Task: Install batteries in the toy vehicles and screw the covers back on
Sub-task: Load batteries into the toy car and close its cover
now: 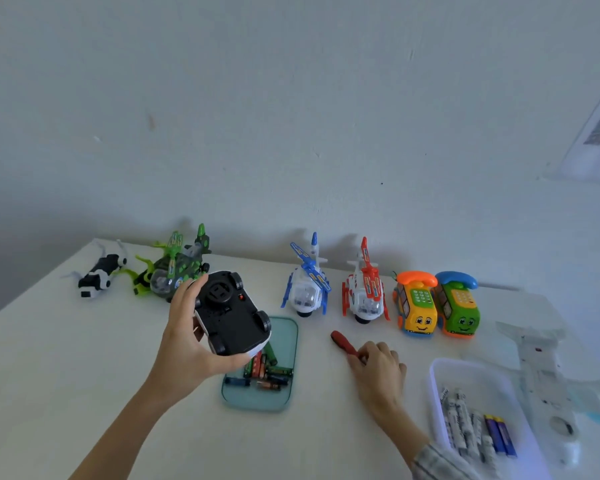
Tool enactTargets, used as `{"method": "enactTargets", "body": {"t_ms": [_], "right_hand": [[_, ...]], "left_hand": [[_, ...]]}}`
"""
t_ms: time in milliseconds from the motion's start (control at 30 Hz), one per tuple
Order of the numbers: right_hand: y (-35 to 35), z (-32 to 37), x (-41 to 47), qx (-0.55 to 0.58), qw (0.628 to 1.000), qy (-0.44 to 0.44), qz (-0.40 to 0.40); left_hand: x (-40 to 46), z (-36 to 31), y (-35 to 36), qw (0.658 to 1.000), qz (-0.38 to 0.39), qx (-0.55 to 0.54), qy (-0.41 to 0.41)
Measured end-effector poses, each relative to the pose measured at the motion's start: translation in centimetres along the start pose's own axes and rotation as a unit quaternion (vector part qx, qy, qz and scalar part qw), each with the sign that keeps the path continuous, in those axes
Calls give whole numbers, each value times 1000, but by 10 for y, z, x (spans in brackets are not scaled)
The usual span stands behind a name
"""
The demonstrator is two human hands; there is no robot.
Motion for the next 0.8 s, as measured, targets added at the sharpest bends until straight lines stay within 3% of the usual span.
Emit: {"method": "enactTargets", "body": {"t_ms": [100, 167, 267, 333, 400, 467, 533, 600, 633, 700, 800], "right_hand": [[4, -2, -2, -44, 999, 24, -19], [-2, 10, -8, -10, 996, 54, -71], [-20, 48, -23, 181, 974, 53, -125], [-23, 90, -34, 331, 942, 54, -21], [-18, 133, -45, 470, 864, 104, 149], [-10, 171, -58, 598, 722, 161, 309], [-5, 197, -64, 684, 602, 178, 371], [5, 210, -61, 732, 531, 191, 383], [10, 215, -59, 735, 527, 191, 382], [21, 221, -49, 717, 556, 194, 372], [26, 226, -24, 671, 665, 200, 259]], "left_hand": [[8, 4, -8, 999, 29, -22, 3], [14, 8, -14, 998, 46, -37, 5], [22, 10, -15, 996, 66, -66, 6], [28, 10, -16, 993, 75, -93, 9], [33, 11, -15, 989, 90, -113, 15], [36, 16, -13, 986, 110, -124, 15], [40, 25, -14, 986, 122, -109, 8], [45, 37, -18, 991, 121, -58, 24], [49, 45, -24, 992, 122, -23, 36], [54, 68, -33, 989, 132, 38, 48], [55, 116, -45, 982, 173, 76, -11]]}}
Point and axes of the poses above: each hand's wrist, its own x-axis towards the middle knuckle, its own y-axis out of the palm, z = x × y, the point moved 3 cm from there along x, towards the middle knuckle, and after that the axes turned 6 degrees about -z, right-handed, at the moved point
